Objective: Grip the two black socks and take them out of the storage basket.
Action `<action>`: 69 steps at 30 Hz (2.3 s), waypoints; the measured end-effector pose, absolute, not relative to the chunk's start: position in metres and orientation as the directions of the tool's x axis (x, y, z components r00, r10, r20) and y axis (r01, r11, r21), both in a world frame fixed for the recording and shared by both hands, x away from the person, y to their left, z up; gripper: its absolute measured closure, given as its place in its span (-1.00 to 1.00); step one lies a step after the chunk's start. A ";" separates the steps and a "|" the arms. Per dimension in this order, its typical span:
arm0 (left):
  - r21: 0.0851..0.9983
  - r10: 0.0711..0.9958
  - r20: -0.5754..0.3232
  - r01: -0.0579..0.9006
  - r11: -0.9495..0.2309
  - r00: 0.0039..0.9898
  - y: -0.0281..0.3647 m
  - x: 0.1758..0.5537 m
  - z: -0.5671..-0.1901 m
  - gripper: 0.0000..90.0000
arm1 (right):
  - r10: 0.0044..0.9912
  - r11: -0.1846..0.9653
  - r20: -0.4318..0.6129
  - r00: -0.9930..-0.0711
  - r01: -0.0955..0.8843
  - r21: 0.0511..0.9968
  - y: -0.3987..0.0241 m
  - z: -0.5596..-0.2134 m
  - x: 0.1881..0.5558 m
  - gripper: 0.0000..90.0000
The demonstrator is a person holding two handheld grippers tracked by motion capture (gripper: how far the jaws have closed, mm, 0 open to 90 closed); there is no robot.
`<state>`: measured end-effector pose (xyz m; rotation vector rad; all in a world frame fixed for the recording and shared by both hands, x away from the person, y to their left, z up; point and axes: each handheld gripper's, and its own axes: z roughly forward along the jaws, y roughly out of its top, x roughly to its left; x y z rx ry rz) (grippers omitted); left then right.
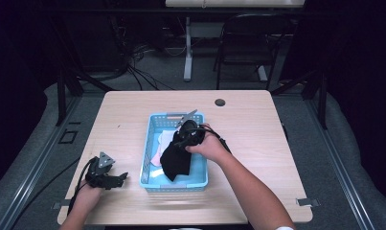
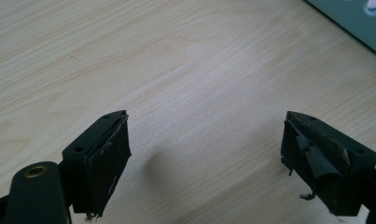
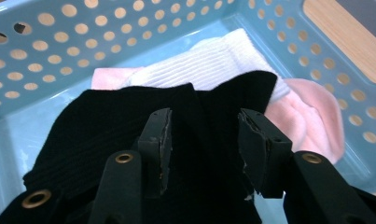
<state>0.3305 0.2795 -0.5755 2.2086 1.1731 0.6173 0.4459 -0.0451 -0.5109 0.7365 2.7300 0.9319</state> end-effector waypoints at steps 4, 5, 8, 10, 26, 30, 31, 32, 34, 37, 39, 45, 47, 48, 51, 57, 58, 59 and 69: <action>0.660 0.848 0.132 0.593 -0.462 0.513 0.280 0.330 -0.575 -0.65 | 0.494 0.694 0.007 -0.870 0.399 0.599 -0.038 -0.511 0.448 0.23; 0.660 0.848 0.132 0.593 -0.462 0.513 0.280 0.330 -0.575 -0.65 | 0.494 0.694 0.007 -0.870 0.399 0.599 -0.038 -0.511 0.448 0.23; 0.662 0.848 0.131 0.592 -0.460 0.513 0.280 0.330 -0.575 -0.65 | 0.492 0.707 0.018 -0.870 0.411 0.575 -0.034 -0.515 0.451 0.26; 0.663 0.849 0.129 0.592 -0.458 0.513 0.280 0.330 -0.575 -0.65 | 0.494 0.712 0.030 -0.869 0.424 0.559 -0.033 -0.518 0.452 0.33; 0.660 0.847 0.133 0.592 -0.463 0.514 0.280 0.331 -0.575 -0.65 | 0.478 0.731 0.064 -0.876 0.437 0.523 -0.042 -0.513 0.449 0.94; 0.660 0.847 0.132 0.592 -0.463 0.515 0.280 0.331 -0.575 -0.65 | 0.468 0.731 0.028 -0.883 0.405 0.549 -0.043 -0.505 0.441 0.94; 0.660 0.847 0.133 0.592 -0.463 0.514 0.280 0.331 -0.575 -0.65 | 0.468 0.727 0.031 -0.883 0.404 0.554 -0.043 -0.501 0.438 0.95; 0.660 0.847 0.133 0.592 -0.463 0.515 0.280 0.331 -0.575 -0.65 | 0.463 0.727 0.032 -0.886 0.400 0.558 -0.043 -0.498 0.435 0.95; 0.660 0.848 0.131 0.593 -0.461 0.513 0.280 0.331 -0.576 -0.65 | 0.461 0.716 0.039 -0.886 0.398 0.574 -0.044 -0.491 0.429 0.95; 0.662 0.849 0.133 0.592 -0.460 0.511 0.279 0.331 -0.576 -0.66 | 0.451 0.704 0.035 -0.892 0.380 0.600 -0.047 -0.481 0.422 0.95; 0.661 0.849 0.135 0.592 -0.461 0.511 0.279 0.330 -0.576 -0.65 | 0.447 0.694 0.039 -0.894 0.374 0.615 -0.049 -0.474 0.417 0.95; 0.660 0.848 0.133 0.593 -0.462 0.512 0.279 0.331 -0.576 -0.65 | 0.428 0.662 0.038 -0.903 0.342 0.666 -0.055 -0.452 0.402 0.95; 0.660 0.849 0.133 0.593 -0.462 0.512 0.279 0.331 -0.576 -0.65 | 0.421 0.648 0.038 -0.906 0.330 0.687 -0.057 -0.444 0.399 0.95; 0.660 0.849 0.134 0.593 -0.462 0.512 0.279 0.331 -0.576 -0.65 | 0.423 0.636 0.034 -0.905 0.323 0.700 -0.058 -0.440 0.397 0.95; 0.660 0.848 0.135 0.593 -0.463 0.512 0.279 0.331 -0.576 -0.65 | 0.421 0.627 0.018 -0.907 0.306 0.716 -0.060 -0.432 0.394 0.95; 0.659 0.848 0.135 0.592 -0.464 0.513 0.279 0.331 -0.576 -0.65 | 0.429 0.588 0.003 -0.903 0.282 0.758 -0.067 -0.410 0.388 0.95; 0.659 0.848 0.135 0.592 -0.463 0.513 0.279 0.331 -0.576 -0.65 | 0.429 0.583 -0.001 -0.903 0.277 0.764 -0.068 -0.407 0.386 0.95; 0.656 0.846 0.137 0.593 -0.467 0.515 0.279 0.331 -0.575 -0.66 | 0.430 0.578 -0.008 -0.903 0.268 0.771 -0.069 -0.402 0.384 0.95; 0.657 0.847 0.134 0.594 -0.464 0.514 0.279 0.330 -0.576 -0.65 | 0.440 0.574 -0.051 -0.897 0.237 0.784 -0.085 -0.378 0.372 0.95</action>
